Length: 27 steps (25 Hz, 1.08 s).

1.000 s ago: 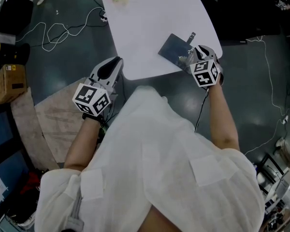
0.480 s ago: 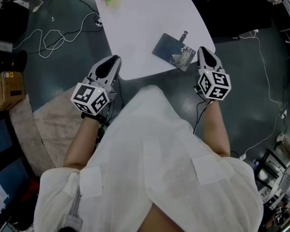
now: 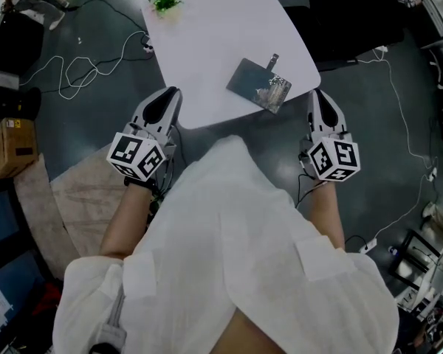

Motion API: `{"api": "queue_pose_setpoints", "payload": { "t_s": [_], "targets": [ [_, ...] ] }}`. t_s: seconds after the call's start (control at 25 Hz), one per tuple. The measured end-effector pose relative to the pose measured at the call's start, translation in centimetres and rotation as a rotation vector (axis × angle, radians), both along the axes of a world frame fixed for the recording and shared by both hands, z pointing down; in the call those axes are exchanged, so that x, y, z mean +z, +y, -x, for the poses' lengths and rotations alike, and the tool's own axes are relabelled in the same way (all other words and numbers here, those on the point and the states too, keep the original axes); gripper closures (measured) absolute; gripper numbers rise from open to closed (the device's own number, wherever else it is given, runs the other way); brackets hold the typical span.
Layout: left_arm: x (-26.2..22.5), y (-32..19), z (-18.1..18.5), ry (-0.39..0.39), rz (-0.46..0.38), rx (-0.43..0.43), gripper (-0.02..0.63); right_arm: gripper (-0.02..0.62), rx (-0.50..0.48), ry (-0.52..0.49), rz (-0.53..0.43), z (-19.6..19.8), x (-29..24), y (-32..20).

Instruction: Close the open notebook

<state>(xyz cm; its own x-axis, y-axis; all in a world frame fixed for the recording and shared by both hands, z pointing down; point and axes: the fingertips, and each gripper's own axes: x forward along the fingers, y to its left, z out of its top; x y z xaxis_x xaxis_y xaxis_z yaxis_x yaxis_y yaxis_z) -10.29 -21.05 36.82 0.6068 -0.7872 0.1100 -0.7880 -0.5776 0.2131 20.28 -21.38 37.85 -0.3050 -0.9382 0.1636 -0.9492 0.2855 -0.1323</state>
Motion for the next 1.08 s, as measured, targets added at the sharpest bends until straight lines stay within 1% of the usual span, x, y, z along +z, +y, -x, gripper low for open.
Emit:
{"api": "queue_pose_setpoints", "payload": {
  "t_s": [0.16,0.28,0.56,0.8,1.08],
  "targets": [
    [0.2,0.2,0.0,-0.007,-0.001,-0.010,0.572,0.594,0.004,0.027,0.003,-0.7,-0.5,1.4],
    [0.0,0.3,0.1,0.006,-0.005,-0.024,0.572,0.594,0.002,0.026,-0.021,-0.9,-1.4,2.1],
    [-0.8,0.4,-0.1,0.030,-0.021,-0.036,0.572,0.594,-0.033,0.069,-0.058,-0.5,-2.2,2.1],
    [-0.1,0.7,-0.5,-0.020,-0.011,-0.047,0.572,0.594,-0.060,0.078,-0.058,-0.5,-2.1,2.0],
    [0.6,1.1,-1.0,-0.035,0.004,-0.054,0.574,0.594,-0.073,0.085,-0.055,-1.2,-1.7,1.7]
  ]
}}
